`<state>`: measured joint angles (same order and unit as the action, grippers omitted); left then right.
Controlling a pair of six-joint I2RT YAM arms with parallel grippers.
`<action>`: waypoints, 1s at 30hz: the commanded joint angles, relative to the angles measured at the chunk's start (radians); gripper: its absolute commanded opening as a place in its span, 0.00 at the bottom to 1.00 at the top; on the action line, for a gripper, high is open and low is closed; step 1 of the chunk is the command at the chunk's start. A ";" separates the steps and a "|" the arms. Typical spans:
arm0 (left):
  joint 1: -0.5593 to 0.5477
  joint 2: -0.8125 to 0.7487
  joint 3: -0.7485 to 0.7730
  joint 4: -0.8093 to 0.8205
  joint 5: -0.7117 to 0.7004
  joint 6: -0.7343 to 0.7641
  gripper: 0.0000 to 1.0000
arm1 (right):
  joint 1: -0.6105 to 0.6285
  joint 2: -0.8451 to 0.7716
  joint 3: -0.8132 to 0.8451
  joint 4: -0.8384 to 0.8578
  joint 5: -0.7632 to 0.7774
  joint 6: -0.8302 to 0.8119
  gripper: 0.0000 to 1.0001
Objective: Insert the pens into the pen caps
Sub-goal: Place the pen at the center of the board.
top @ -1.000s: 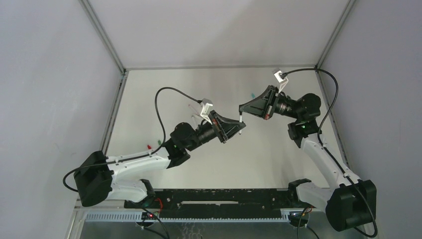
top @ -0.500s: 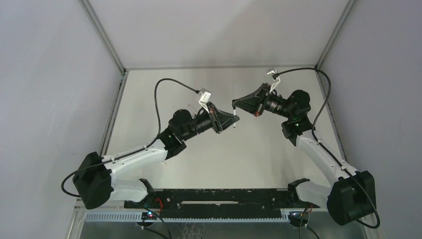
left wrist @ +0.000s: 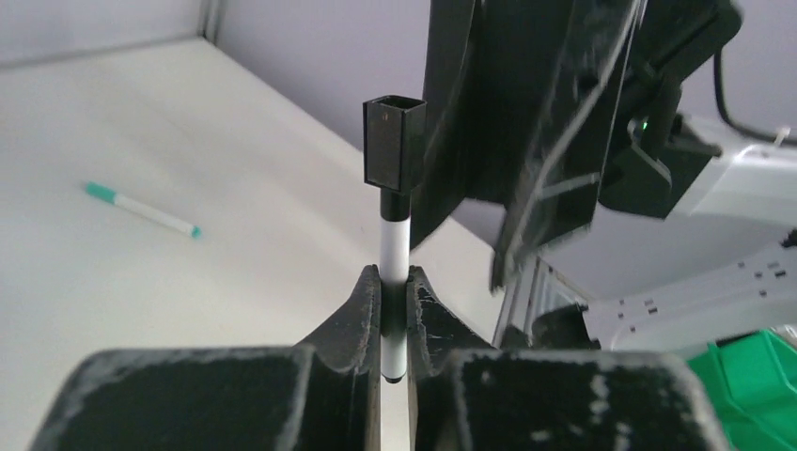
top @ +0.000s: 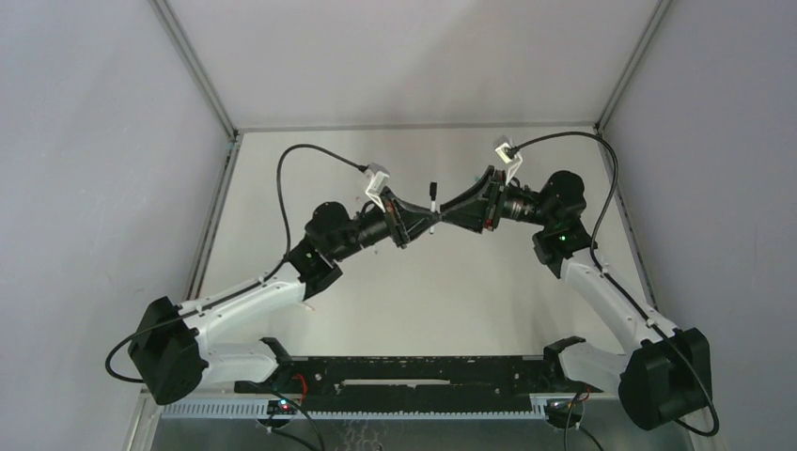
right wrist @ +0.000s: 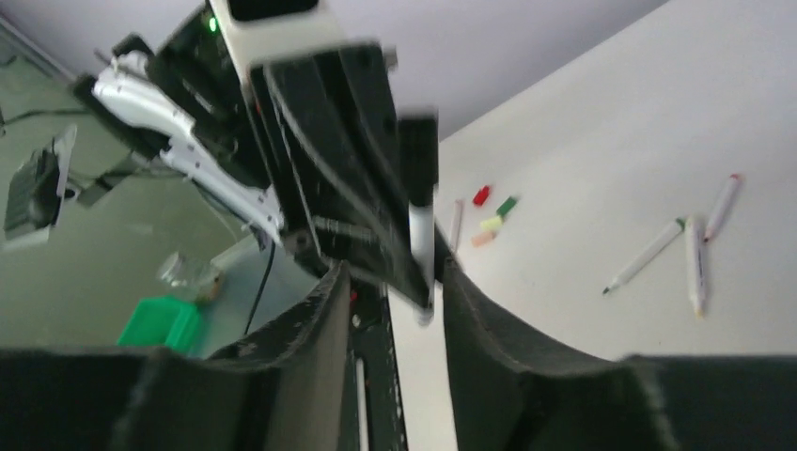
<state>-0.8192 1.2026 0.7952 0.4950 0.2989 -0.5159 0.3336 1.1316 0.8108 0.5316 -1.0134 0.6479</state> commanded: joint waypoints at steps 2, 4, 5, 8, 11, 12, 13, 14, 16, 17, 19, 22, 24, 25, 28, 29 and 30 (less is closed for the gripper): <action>-0.019 -0.021 -0.058 0.167 -0.070 0.045 0.00 | -0.085 -0.091 -0.012 -0.050 -0.162 0.003 0.55; -0.033 -0.044 -0.129 0.179 -0.088 0.038 0.00 | -0.110 -0.115 -0.012 -0.057 -0.177 -0.024 0.61; -0.038 -0.059 -0.161 0.188 -0.096 0.029 0.00 | -0.118 -0.124 -0.012 -0.069 -0.186 -0.054 0.64; -0.052 -0.108 -0.251 0.224 -0.113 -0.010 0.00 | -0.135 -0.144 -0.012 -0.154 -0.218 -0.205 0.70; -0.078 -0.157 -0.317 0.254 -0.136 -0.035 0.00 | -0.134 -0.157 -0.012 -0.271 -0.254 -0.379 0.74; -0.090 -0.169 -0.337 0.259 -0.147 -0.042 0.00 | -0.130 -0.161 -0.017 -0.287 -0.270 -0.430 0.75; -0.103 -0.185 -0.356 0.272 -0.159 -0.048 0.00 | -0.125 -0.169 -0.030 -0.319 -0.292 -0.501 0.76; -0.114 -0.195 -0.376 0.281 -0.173 -0.056 0.00 | -0.120 -0.177 -0.039 -0.351 -0.302 -0.561 0.77; -0.142 -0.208 -0.416 0.312 -0.204 -0.078 0.00 | -0.113 -0.187 -0.055 -0.416 -0.316 -0.668 0.77; -0.153 -0.214 -0.433 0.328 -0.221 -0.086 0.00 | -0.110 -0.189 -0.063 -0.443 -0.320 -0.713 0.77; -0.176 -0.223 -0.460 0.363 -0.261 -0.105 0.00 | -0.103 -0.190 -0.079 -0.470 -0.325 -0.772 0.77; -0.206 -0.230 -0.492 0.425 -0.374 -0.143 0.01 | -0.070 -0.184 -0.106 -0.507 -0.326 -0.867 0.78; -0.223 -0.222 -0.505 0.480 -0.433 -0.161 0.01 | -0.045 -0.180 -0.127 -0.498 -0.306 -0.883 0.78; -0.231 -0.214 -0.508 0.512 -0.462 -0.168 0.01 | -0.037 -0.178 -0.139 -0.480 -0.285 -0.868 0.77; -0.240 -0.183 -0.505 0.584 -0.512 -0.180 0.01 | -0.030 -0.177 -0.160 -0.416 -0.232 -0.798 0.77; -0.242 -0.171 -0.502 0.605 -0.524 -0.183 0.01 | -0.030 -0.176 -0.160 -0.408 -0.216 -0.781 0.77; -0.245 -0.160 -0.498 0.623 -0.538 -0.184 0.01 | -0.031 -0.178 -0.160 -0.399 -0.196 -0.760 0.76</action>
<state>-1.0515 1.0103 0.3012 0.9524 -0.1223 -0.6678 0.3000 0.9577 0.6483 0.0635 -1.2774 -0.1310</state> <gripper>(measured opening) 0.113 0.770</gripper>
